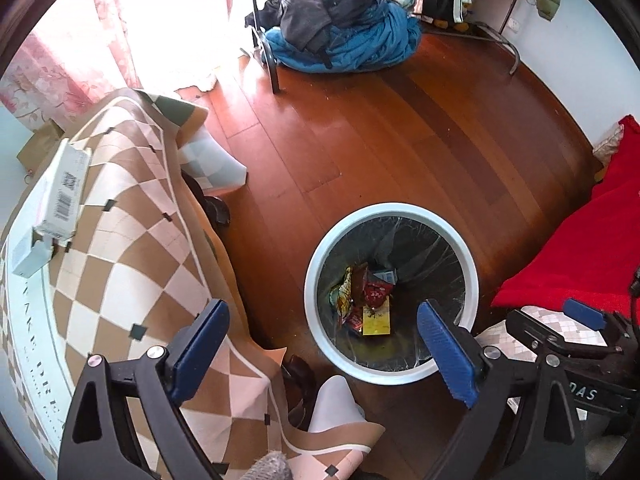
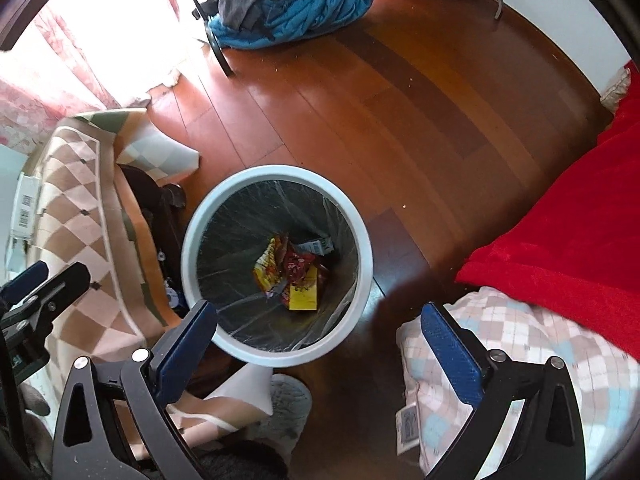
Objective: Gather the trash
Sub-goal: 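Move both open tools back toward the table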
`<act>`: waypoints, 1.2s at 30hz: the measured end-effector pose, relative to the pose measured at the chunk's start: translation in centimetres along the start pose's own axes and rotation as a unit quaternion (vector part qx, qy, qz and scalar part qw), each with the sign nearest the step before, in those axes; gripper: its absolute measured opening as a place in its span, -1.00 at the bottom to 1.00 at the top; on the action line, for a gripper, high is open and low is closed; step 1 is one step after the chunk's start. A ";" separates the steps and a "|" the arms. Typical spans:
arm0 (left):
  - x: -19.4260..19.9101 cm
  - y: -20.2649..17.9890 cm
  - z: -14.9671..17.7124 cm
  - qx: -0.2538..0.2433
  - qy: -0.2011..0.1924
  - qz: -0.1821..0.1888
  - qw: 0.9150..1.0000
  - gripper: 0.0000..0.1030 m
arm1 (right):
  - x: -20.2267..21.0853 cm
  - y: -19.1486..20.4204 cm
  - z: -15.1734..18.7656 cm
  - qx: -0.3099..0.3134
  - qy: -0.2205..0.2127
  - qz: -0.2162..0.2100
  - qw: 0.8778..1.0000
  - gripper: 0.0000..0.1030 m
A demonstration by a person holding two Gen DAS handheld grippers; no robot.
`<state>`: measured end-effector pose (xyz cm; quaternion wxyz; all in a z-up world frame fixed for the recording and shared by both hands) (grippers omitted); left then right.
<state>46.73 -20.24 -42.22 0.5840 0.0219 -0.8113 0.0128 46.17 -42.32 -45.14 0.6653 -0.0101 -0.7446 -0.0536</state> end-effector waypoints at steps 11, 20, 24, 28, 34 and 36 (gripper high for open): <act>7.4 0.9 0.6 0.001 -0.052 0.006 0.999 0.86 | 8.3 2.0 1.2 0.002 -0.050 -0.010 0.999 1.00; 14.3 4.2 1.0 0.023 -0.094 -0.004 0.995 0.87 | 15.7 5.5 2.1 -0.009 -0.099 -0.068 0.993 1.00; 16.5 9.0 1.1 0.065 -0.112 -0.010 0.992 0.87 | 18.0 10.1 1.8 0.013 -0.115 -0.093 0.989 1.00; 16.9 17.4 2.0 0.133 -0.110 -0.038 0.984 0.87 | 17.9 17.6 1.0 0.055 -0.100 -0.124 0.986 1.00; 12.6 31.2 5.7 0.230 -0.064 -0.111 0.965 0.87 | 12.8 31.2 -0.2 0.107 -0.041 -0.180 0.977 0.73; 10.5 34.7 7.6 0.258 -0.041 -0.129 0.957 0.87 | 10.0 36.0 -0.8 0.127 -0.024 -0.175 0.976 0.54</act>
Point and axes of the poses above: each gripper's, at about its wrist camera, not at the fingertips, and x roughly against the way its jaws point, y to its left, z to its underside, the point moved 8 cm from there along -x, roughly the way its jaws point, and after that the axes turned 1 degree about -y, right-handed, at the moved point
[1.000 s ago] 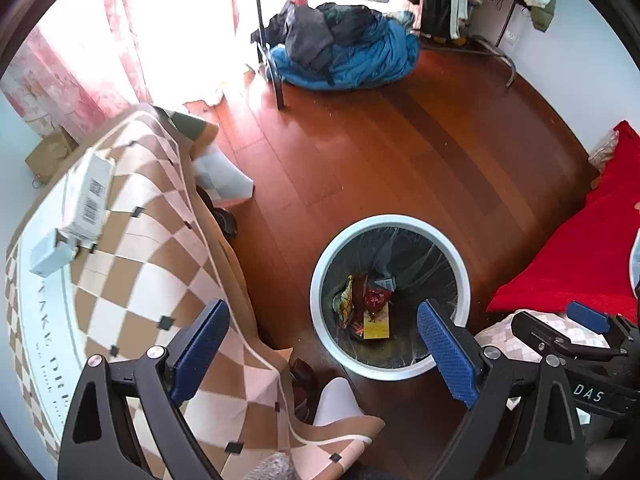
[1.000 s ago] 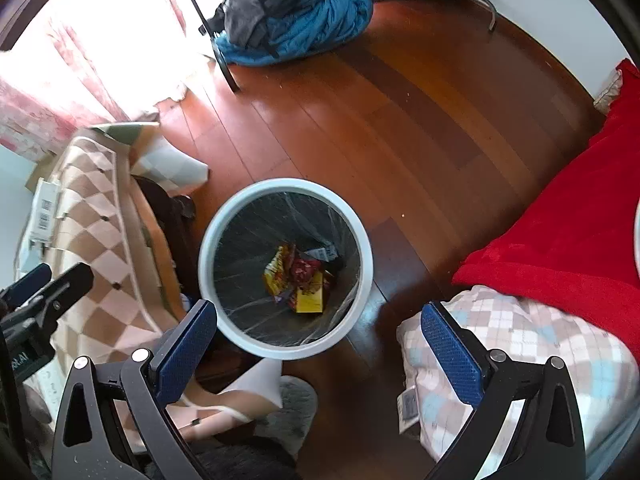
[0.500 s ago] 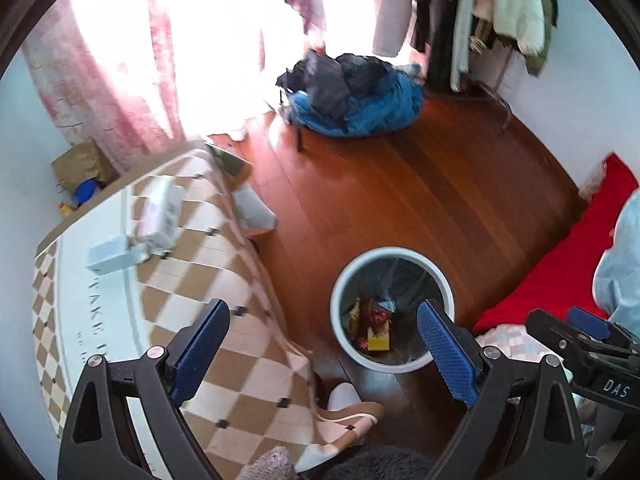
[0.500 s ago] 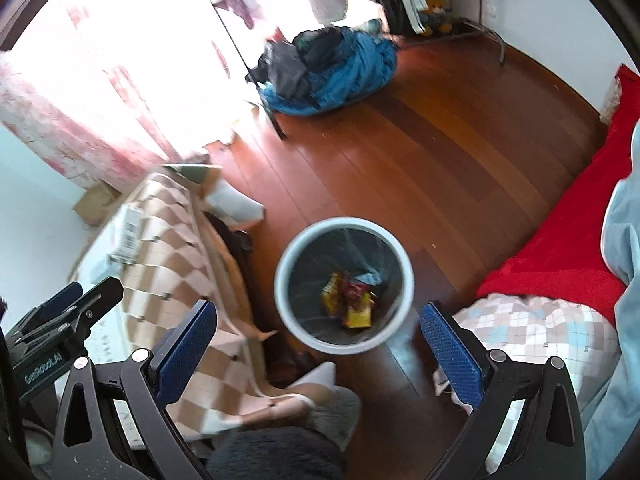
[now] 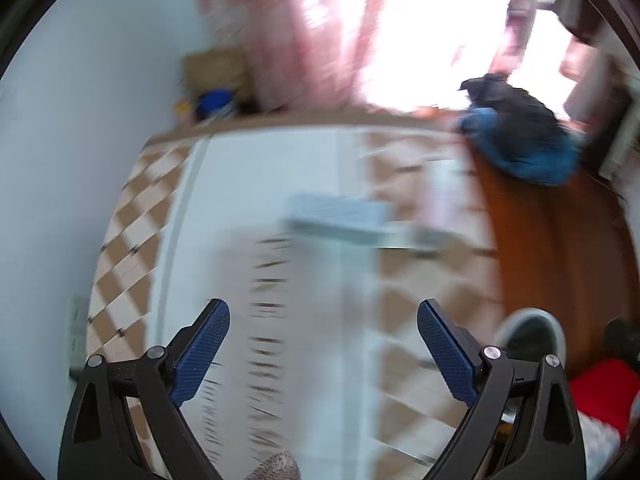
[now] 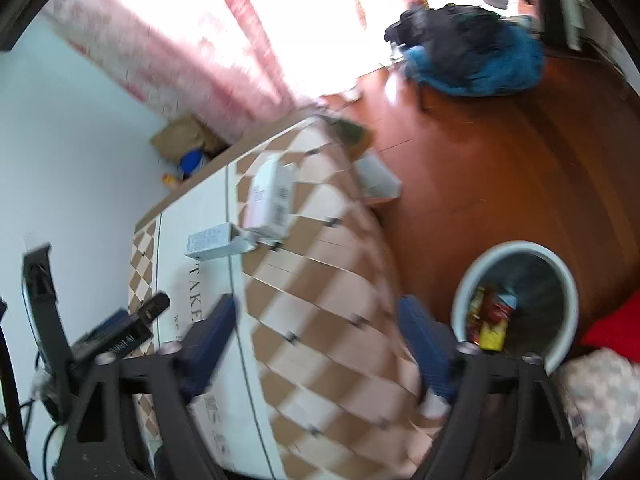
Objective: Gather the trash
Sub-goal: 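Move both open tools back toward the table, then grasp the white-pink carton with the right tool while the left tool grasps the white box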
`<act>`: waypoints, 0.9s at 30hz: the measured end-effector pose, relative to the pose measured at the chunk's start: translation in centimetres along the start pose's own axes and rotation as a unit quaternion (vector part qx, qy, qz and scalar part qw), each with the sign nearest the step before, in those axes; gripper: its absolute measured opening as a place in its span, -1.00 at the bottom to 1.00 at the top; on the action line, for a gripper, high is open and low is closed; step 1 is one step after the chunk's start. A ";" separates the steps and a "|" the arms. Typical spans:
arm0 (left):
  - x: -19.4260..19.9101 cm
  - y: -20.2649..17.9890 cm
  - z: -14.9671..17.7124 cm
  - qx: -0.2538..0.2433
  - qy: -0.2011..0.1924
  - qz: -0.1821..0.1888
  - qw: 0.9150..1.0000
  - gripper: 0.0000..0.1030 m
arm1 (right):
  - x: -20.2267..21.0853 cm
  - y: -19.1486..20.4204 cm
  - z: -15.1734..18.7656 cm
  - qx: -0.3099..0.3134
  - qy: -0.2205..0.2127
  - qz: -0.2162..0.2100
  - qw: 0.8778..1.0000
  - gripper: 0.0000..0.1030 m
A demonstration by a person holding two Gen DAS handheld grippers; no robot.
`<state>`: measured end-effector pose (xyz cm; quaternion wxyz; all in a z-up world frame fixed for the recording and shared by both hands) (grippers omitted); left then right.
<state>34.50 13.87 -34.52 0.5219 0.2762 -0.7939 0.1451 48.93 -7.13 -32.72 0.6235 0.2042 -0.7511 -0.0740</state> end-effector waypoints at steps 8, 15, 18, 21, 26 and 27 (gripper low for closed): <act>-9.9 9.2 0.4 0.068 0.091 -0.057 0.992 0.87 | -13.0 6.1 -6.9 0.031 0.039 0.051 0.997 0.40; -11.2 8.0 -1.2 0.109 0.116 -0.003 0.987 0.84 | -19.2 6.1 -8.4 0.032 0.085 0.056 0.994 -0.15; -10.8 5.6 -2.5 0.150 0.124 0.058 0.979 0.84 | -17.8 4.6 -8.3 0.027 0.071 0.060 0.995 -0.17; -11.8 2.9 -3.5 0.199 0.150 0.129 0.960 0.84 | -16.8 3.0 -8.7 0.016 0.064 0.062 0.996 -0.18; -13.6 -1.3 -5.1 0.243 0.178 0.174 0.937 0.82 | -16.0 0.6 -8.4 0.007 0.065 0.075 0.995 -0.18; -14.0 -1.8 -5.2 0.248 0.184 0.174 0.935 0.73 | -16.0 0.4 -8.4 0.005 0.066 0.076 0.995 -0.19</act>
Point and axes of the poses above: each gripper's, at about its wrist camera, not at the fingertips, and x roughly against the way its jaws point, y to its left, z to its underside, the point moved 8 cm from there along -x, roughly the way its jaws point, and after that the axes turned 1 degree about -y, right-handed, at the moved point
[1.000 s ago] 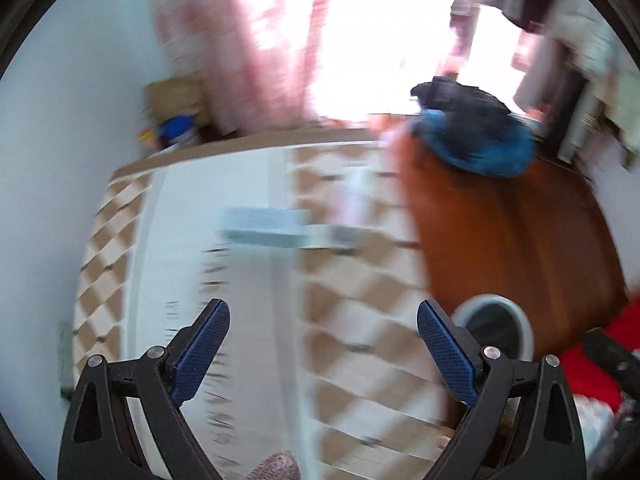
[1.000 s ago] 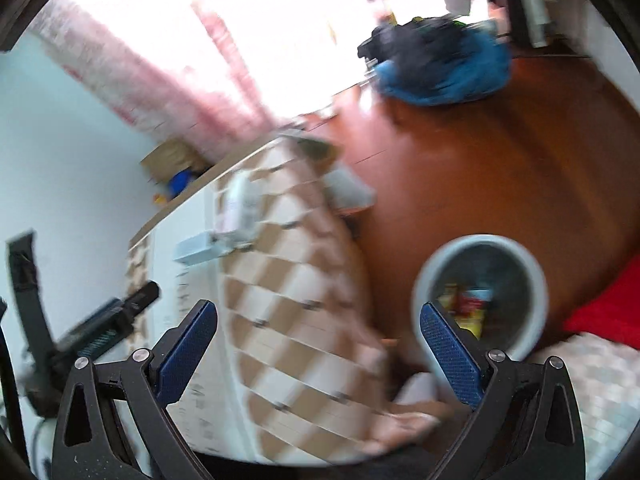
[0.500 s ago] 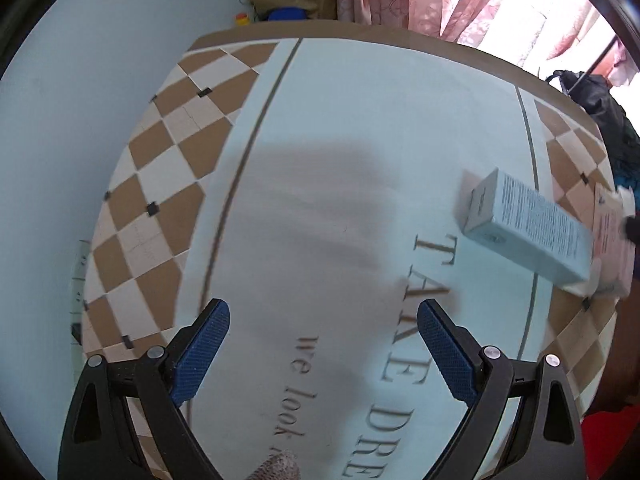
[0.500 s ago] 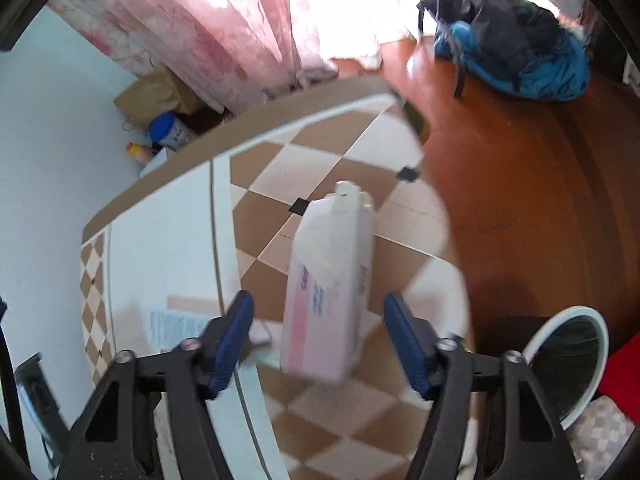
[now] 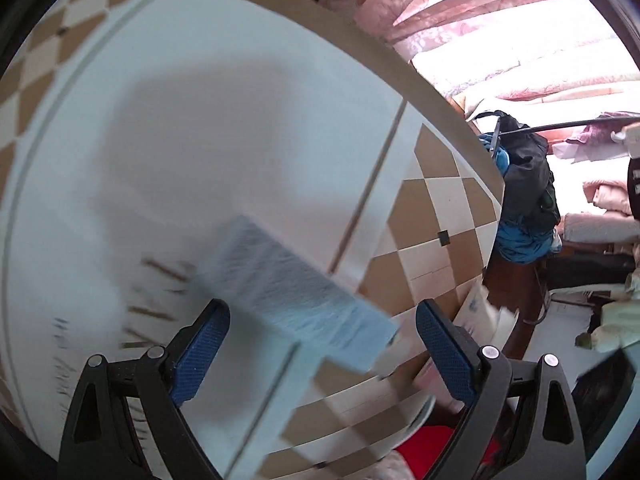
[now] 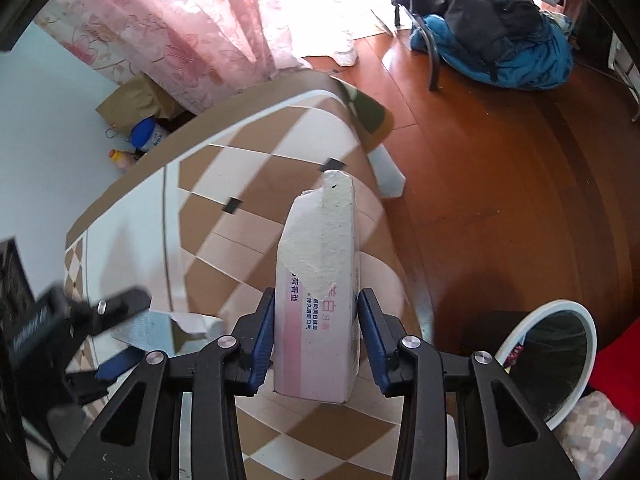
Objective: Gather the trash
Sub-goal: 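Grasp the white-pink carton with the right tool while the left tool grasps the white box, then carry the carton and white box over the bin and release both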
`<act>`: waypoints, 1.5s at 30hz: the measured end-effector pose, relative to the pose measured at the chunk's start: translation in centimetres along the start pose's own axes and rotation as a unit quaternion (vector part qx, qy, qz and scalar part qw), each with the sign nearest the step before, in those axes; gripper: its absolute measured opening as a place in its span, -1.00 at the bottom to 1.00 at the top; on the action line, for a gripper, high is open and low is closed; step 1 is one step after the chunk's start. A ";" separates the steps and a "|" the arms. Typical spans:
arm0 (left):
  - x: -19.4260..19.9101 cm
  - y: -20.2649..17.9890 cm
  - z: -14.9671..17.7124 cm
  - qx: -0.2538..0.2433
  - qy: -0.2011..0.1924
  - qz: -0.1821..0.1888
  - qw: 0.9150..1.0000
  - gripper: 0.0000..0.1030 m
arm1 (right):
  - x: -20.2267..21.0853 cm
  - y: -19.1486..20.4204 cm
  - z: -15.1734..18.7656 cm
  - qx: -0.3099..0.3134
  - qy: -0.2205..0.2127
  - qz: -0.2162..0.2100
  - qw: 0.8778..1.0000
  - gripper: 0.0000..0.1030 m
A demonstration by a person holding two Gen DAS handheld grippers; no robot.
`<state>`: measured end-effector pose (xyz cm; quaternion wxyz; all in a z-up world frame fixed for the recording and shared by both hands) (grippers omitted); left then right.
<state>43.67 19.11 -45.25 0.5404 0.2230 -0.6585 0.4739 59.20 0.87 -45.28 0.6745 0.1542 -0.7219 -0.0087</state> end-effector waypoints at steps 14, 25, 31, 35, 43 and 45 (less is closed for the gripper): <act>5.7 -1.4 2.0 -0.232 -0.165 -0.144 0.948 -0.29 | 2.2 0.1 3.3 0.036 -0.025 0.001 0.999 -0.20; 14.6 0.2 8.3 -0.319 -0.270 -0.191 0.888 -0.30 | 10.9 0.7 9.7 0.059 -0.097 -0.044 0.993 -0.21; 19.4 -3.0 13.9 -0.355 -0.305 -0.149 0.871 -0.30 | 17.8 -1.3 12.9 0.046 -0.142 -0.074 0.986 -0.21; 21.5 -6.9 17.8 -0.380 -0.313 -0.100 0.864 -0.30 | 22.3 -4.5 14.4 0.025 -0.167 -0.084 0.982 -0.21; 20.3 -16.5 25.9 -0.444 -0.296 -0.019 0.846 -0.30 | 29.2 -15.0 17.1 -0.024 -0.209 -0.047 0.976 -0.21; 18.7 -18.5 27.6 -0.457 -0.282 -0.008 0.843 -0.30 | 29.5 -18.0 17.6 -0.040 -0.209 -0.034 0.976 -0.21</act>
Point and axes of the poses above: each gripper's, at about its wrist camera, not at the fingertips, and x roughly against the way its jaws point, y to its left, z to its underside, the point moved 8 cm from there along -x, roughly the way its jaws point, and after that the axes turned 1 degree about -y, right-handed, at the moved point
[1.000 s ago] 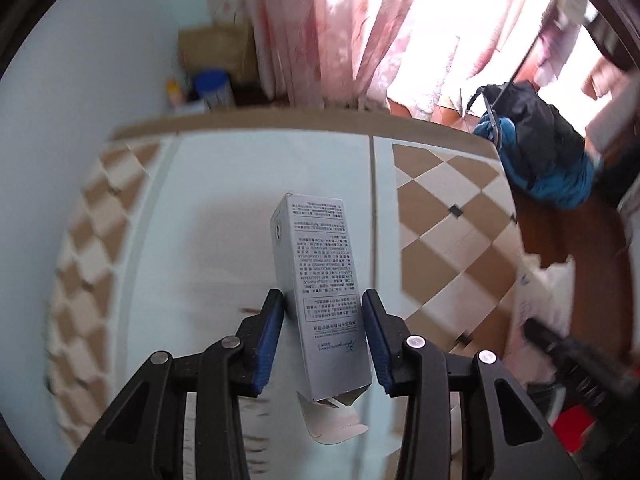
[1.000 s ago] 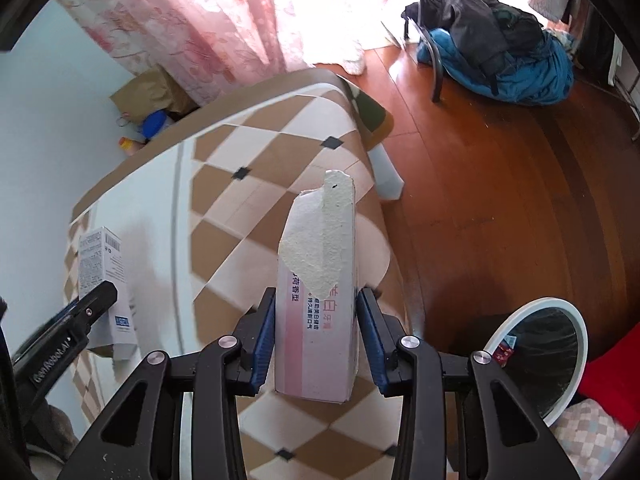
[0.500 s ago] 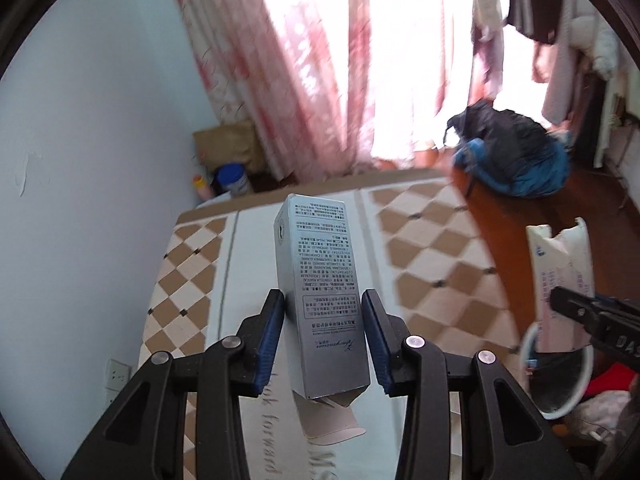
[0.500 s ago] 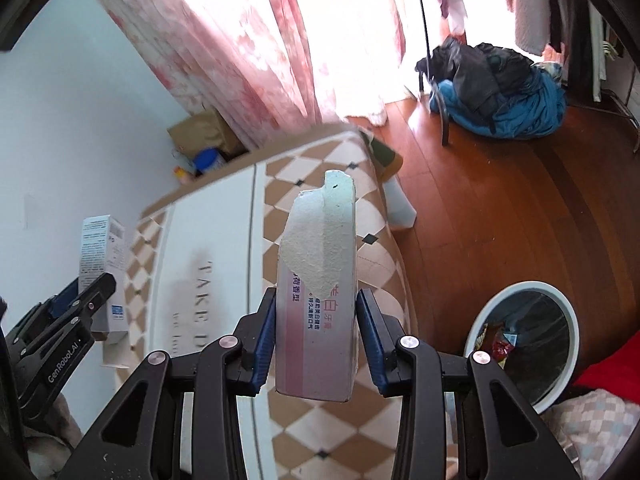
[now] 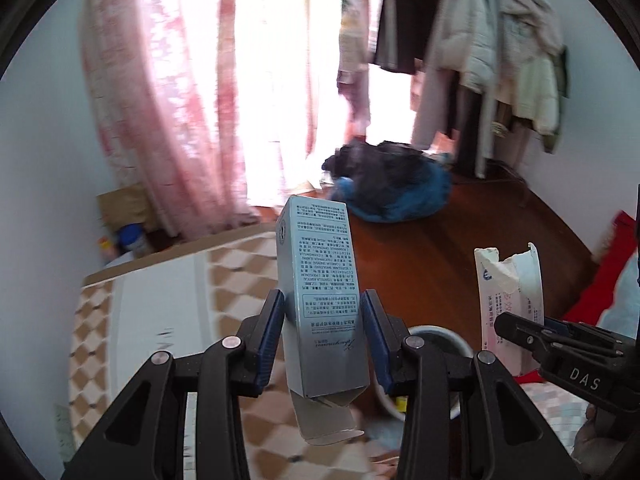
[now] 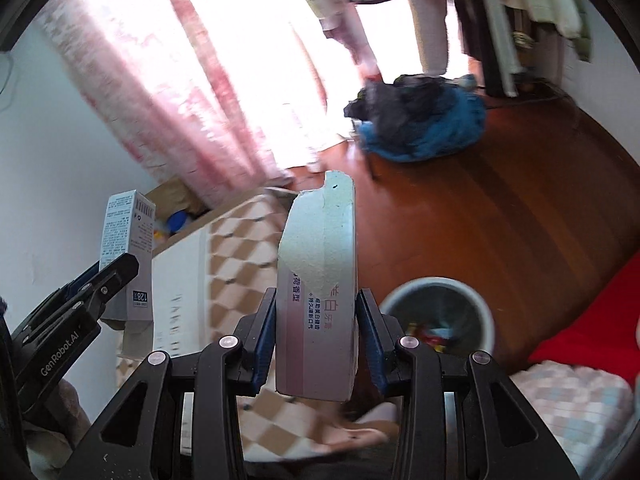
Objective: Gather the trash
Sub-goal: 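Carry the carton and white box over the bin and release both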
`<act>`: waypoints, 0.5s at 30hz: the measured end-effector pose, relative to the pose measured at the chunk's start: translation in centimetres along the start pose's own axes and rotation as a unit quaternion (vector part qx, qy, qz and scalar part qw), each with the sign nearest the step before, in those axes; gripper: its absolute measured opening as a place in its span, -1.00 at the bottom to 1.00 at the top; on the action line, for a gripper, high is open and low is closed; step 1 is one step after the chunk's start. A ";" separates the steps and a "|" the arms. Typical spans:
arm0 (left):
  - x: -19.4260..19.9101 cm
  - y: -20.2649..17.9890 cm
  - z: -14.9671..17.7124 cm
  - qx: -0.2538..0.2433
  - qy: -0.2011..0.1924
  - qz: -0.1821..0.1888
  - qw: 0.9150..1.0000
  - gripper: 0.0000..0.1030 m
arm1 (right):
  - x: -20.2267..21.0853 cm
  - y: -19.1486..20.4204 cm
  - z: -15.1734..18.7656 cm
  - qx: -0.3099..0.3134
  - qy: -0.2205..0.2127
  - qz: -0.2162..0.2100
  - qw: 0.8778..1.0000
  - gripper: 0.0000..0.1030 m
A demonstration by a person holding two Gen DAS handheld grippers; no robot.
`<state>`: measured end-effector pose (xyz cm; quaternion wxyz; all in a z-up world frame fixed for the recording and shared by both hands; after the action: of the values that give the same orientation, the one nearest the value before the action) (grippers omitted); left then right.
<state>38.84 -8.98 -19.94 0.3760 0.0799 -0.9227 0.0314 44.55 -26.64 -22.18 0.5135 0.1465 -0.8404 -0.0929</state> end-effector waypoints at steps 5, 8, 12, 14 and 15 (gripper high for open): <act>-5.3 -7.0 1.2 -0.009 0.052 0.061 0.997 -0.30 | -1.3 -8.1 1.5 -0.048 0.024 0.039 0.998 -0.21; -9.0 -10.6 3.1 -0.013 0.099 0.090 0.991 -0.30 | -3.6 -12.9 3.2 -0.080 0.055 0.054 0.994 -0.21; -13.5 -14.1 6.3 -0.027 0.164 0.111 0.980 -0.30 | -7.4 -17.2 5.5 -0.115 0.096 0.059 0.987 -0.21; -15.8 -15.3 8.3 -0.029 0.201 0.120 0.972 -0.29 | -9.8 -19.0 6.6 -0.132 0.119 0.058 0.982 -0.21; -16.7 -15.6 9.1 -0.027 0.214 0.124 0.969 -0.28 | -11.0 -19.9 7.2 -0.141 0.130 0.058 0.980 -0.21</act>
<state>47.04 -23.37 -38.15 0.5599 -0.0539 -0.8239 0.0691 45.82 -41.57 -40.75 0.6386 0.0347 -0.7519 -0.1604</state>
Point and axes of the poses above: each gripper's, at about its wrist camera, not at the fingertips, and x roughly against the way its jaws point, y to its left, z to its underside, the point moved 8 cm from there along -x, roughly the way its jaws point, and after that the axes turned 1 degree about -y, right-handed, at the moved point
